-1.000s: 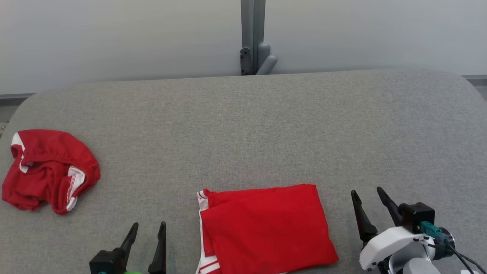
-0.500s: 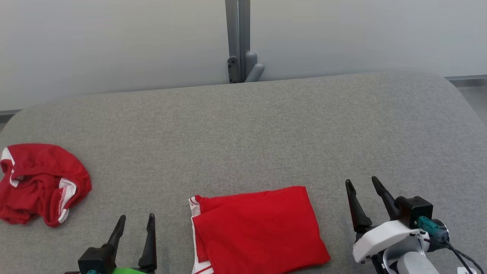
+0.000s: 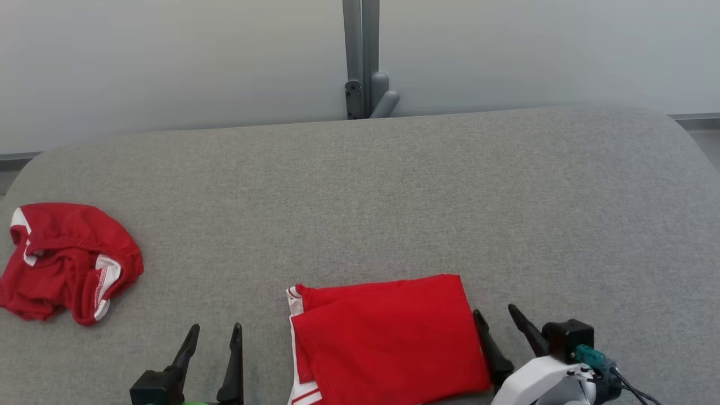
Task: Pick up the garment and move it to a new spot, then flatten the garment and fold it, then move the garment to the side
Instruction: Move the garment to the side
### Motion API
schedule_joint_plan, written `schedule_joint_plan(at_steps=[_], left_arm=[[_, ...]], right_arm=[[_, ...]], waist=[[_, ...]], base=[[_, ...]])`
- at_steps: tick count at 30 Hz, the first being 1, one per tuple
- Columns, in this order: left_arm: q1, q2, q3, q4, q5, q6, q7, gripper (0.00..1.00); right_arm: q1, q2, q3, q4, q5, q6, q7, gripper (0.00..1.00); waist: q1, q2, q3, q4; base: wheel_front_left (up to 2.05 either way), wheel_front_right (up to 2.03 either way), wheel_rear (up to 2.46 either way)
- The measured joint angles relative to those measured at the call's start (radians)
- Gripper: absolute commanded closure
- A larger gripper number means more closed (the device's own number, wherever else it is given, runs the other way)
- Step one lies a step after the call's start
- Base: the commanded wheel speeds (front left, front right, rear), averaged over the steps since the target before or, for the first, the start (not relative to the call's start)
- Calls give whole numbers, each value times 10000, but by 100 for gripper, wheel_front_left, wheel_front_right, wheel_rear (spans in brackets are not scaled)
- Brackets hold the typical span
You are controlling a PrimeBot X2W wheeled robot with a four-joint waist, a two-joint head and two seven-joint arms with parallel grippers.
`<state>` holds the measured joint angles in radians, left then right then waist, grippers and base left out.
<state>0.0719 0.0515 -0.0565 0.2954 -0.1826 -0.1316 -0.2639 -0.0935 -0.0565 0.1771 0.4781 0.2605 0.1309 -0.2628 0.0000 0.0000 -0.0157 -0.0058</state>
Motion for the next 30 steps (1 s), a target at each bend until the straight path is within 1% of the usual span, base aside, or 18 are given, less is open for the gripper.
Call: schedule_joint_plan(at_steps=[3, 6, 12, 13, 14, 17, 22, 26, 30], left_arm=[[-4, -10, -167, 63, -23, 0, 0, 0], [-15, -12, -337, 130, -48, 0, 0, 0], [-80, -15, -464, 263, -123, 0, 0, 0], [-98, -15, -491, 274, -153, 0, 0, 0], [-112, -13, -546, 276, -171, 0, 0, 0], [-123, -15, -675, 180, -196, 0, 0, 0], [-124, -15, -746, 100, -265, 0, 0, 0], [-425, -15, -851, 0, -267, 0, 0, 0], [-942, 36, -1022, -86, -253, 0, 0, 0]], right_arm=[[-233, 48, 646, 821, 454, 0, 2, 0], [-694, 35, 1060, 1398, 652, 0, -2, 0], [-1337, 42, 1266, 3026, 947, 0, -4, 0], [-1452, 52, 1273, 3218, 1016, 0, -27, 71], [-1547, 50, 1300, 3294, 1089, 0, -29, 100], [-1815, 86, 1233, 3108, 1191, 6, -15, 100], [-1844, 67, 872, 2575, 934, 8, -12, 100], [-1895, 38, 754, 2334, 721, 8, -12, 100], [-2071, 40, 890, 2011, 690, 8, -13, 100]], waist=[[0, 0, 85, 180], [0, 0, 199, 403], [0, 0, 471, 886], [0, 0, 513, 956], [0, 0, 553, 1014], [0, 0, 683, 1037], [0, 0, 774, 596], [0, 0, 848, -76], [0, 0, 922, -1024]], base=[[0, 0, 0], [0, 0, 0], [0, 0, 0], [0, 0, 0], [0, 0, 0], [0, 0, 0], [0, 0, 0], [0, 0, 0], [0, 0, 0]])
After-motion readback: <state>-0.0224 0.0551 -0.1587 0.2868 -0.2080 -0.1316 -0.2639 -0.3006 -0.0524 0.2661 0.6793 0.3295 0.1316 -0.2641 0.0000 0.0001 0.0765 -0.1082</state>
